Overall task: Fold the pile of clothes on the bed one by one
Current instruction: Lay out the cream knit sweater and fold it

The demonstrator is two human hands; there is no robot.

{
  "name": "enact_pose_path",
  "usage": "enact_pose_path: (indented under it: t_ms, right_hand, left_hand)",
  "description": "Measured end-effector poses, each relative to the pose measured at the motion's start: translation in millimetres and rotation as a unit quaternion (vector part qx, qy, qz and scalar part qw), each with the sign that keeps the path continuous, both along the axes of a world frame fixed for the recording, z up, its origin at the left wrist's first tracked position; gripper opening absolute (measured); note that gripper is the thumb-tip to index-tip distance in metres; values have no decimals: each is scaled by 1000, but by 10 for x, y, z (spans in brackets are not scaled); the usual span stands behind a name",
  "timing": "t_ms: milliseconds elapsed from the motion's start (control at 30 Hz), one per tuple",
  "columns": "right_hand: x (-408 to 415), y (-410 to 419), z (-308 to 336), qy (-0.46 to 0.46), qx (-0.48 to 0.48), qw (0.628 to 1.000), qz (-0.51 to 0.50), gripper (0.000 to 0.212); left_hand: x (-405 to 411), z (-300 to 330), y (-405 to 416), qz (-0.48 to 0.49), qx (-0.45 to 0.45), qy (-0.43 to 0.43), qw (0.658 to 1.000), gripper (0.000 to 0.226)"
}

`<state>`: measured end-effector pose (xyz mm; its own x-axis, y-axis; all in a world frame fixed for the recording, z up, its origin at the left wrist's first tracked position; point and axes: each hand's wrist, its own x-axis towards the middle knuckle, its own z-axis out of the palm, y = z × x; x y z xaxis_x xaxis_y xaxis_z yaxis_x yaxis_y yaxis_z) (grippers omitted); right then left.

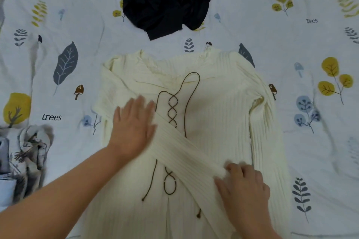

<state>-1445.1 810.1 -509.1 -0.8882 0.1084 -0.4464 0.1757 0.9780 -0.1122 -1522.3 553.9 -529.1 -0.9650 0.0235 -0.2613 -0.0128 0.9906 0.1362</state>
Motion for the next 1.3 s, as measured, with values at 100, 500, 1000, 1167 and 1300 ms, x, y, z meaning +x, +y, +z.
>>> enact_pose_path:
  t_ms: [100,500,1000,1167,1300]
  right_hand:
    - [-25,201,40,154,-51,977,-140,49]
    - [-216,1004,167,-78,-209,930,-293,9]
    - [-74,-98,1205,25,-383,923,-26,7]
    - [80,-359,892,24,-312,948,49,35]
    - [194,-410,474,-65,-179,978,91,53]
  left_hand:
    - [274,-160,117,-44,-65,-117,990,82]
    - [673,148,1331,-139,145,-88,976,49]
    - [525,1076,1366,250,734,-231,588,28]
    - [465,660,725,410,564,-190,691,12]
    - [583,314,408,396,307,-163,850,25]
